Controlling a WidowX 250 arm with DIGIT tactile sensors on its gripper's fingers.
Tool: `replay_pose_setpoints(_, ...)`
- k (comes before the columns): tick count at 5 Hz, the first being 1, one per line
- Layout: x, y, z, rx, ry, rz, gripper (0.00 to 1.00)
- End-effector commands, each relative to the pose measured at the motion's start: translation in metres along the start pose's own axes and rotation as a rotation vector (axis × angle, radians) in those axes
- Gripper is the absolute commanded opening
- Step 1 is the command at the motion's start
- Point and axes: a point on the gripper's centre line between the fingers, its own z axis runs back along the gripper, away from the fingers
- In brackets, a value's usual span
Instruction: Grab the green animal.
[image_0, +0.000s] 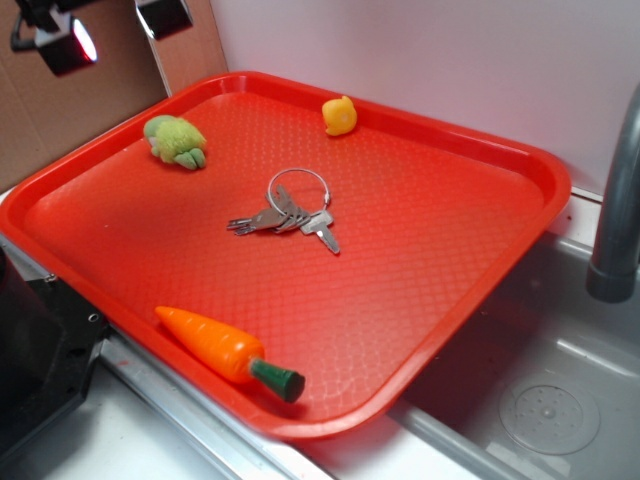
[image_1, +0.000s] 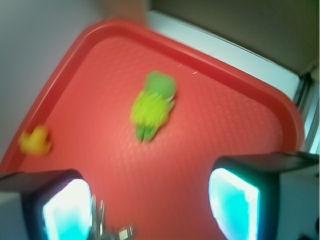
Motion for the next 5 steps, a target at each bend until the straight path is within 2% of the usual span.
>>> replay_pose_setpoints(1, 0.037, 0.004, -0.062, 0.029, -0.093, 0.245, 1.00)
replay_pose_setpoints(2, 0.048, 0.000, -0.084, 0.041, -0.076, 0.269, 1.00)
replay_pose_setpoints(3, 0.052, 0.006, -0.107, 0.084, -0.097, 0.263, 1.00)
replay_pose_setpoints(4, 0.053, 0.008, -0.114, 0.094, -0.102, 0.268, 1.00)
replay_pose_setpoints(5, 0.058, 0.006, -0.113, 0.085, -0.106, 0.280, 0.00)
